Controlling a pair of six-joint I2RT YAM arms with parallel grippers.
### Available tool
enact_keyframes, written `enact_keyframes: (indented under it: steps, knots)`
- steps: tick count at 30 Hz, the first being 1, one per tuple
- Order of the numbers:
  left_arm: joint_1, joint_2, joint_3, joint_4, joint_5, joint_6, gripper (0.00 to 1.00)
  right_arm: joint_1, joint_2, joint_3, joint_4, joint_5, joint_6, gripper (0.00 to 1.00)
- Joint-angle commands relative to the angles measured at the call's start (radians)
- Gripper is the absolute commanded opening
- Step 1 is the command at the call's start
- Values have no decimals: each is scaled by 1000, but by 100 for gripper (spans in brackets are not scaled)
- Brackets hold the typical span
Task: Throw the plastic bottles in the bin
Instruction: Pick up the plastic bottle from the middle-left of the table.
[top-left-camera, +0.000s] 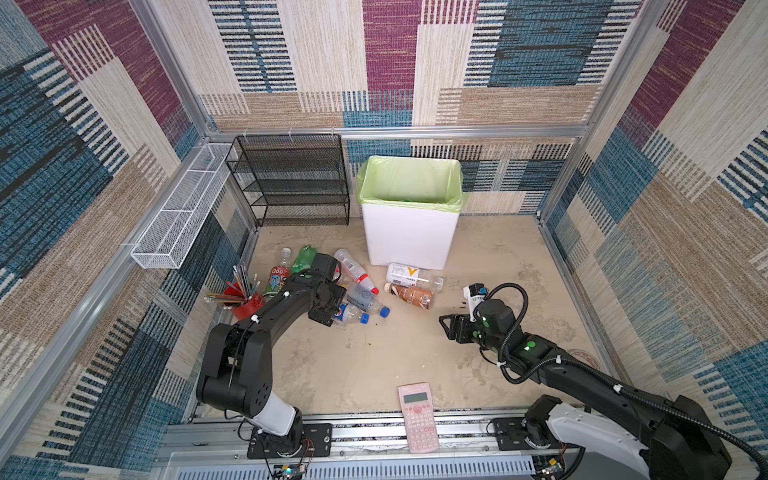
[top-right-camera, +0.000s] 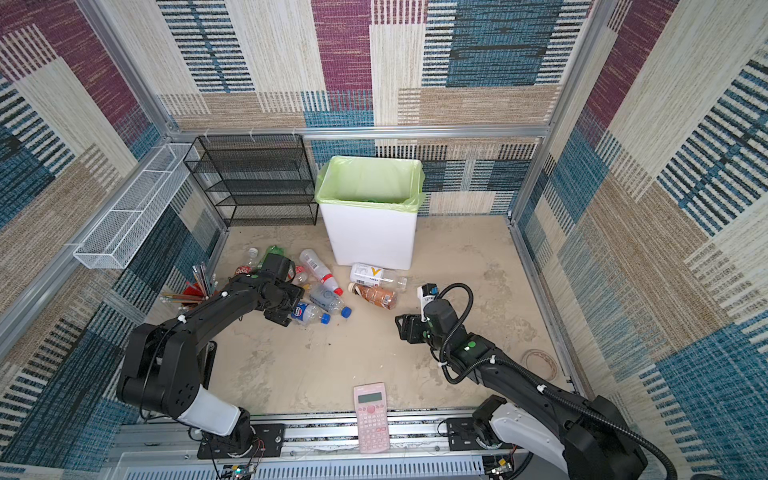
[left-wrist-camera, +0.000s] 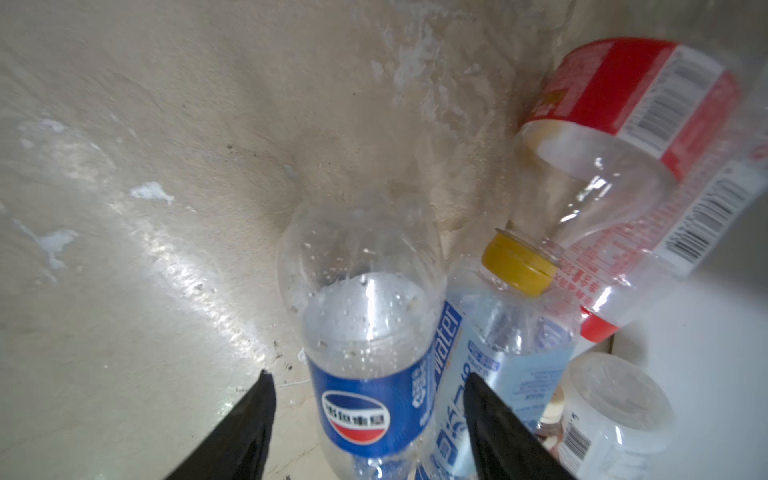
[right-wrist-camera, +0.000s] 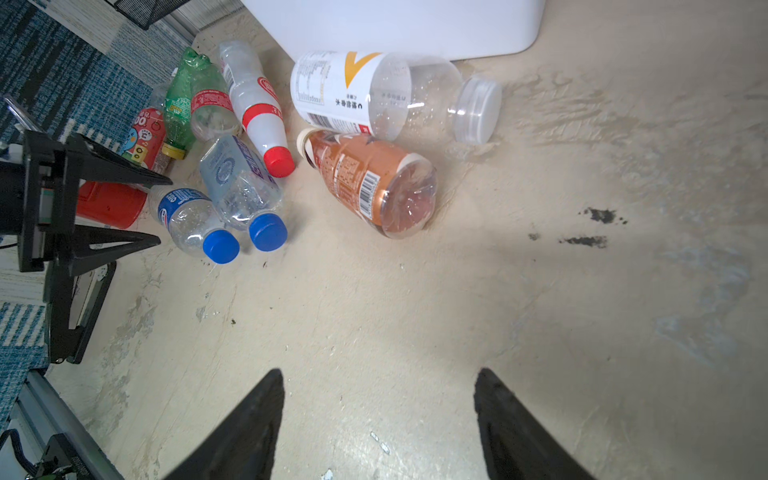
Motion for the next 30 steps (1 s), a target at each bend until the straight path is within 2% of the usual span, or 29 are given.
enact_keyframes:
  steps: [1, 5, 10, 15, 17, 20, 23, 26, 30]
  knots:
    - [-1, 34, 10, -25, 0, -25, 73, 0, -14, -4, 16, 22, 8, 74]
    - [-3, 71, -3, 17, 17, -31, 71, 0, -20, -12, 18, 22, 14, 74]
    - [-8, 95, -18, 25, 32, -11, 57, 0, -22, -15, 24, 25, 14, 74]
    - [-4, 50, -65, 32, 38, 46, 44, 0, -28, -4, 22, 30, 7, 74]
    - [-4, -1, -74, 11, 44, 96, 41, 0, -30, 6, 16, 31, 0, 74]
    - [-5, -128, -75, -23, 59, 202, 41, 0, -31, 17, 12, 37, -8, 74]
    - [-7, -317, -82, 2, 66, 310, 41, 0, -28, 20, 25, 46, -11, 74]
    - [-16, -492, -48, 111, 71, 498, 42, 0, -9, 21, 50, 47, -8, 74]
    - [-67, -587, 34, 387, 77, 820, 44, 0, 30, 31, 80, 27, -1, 74]
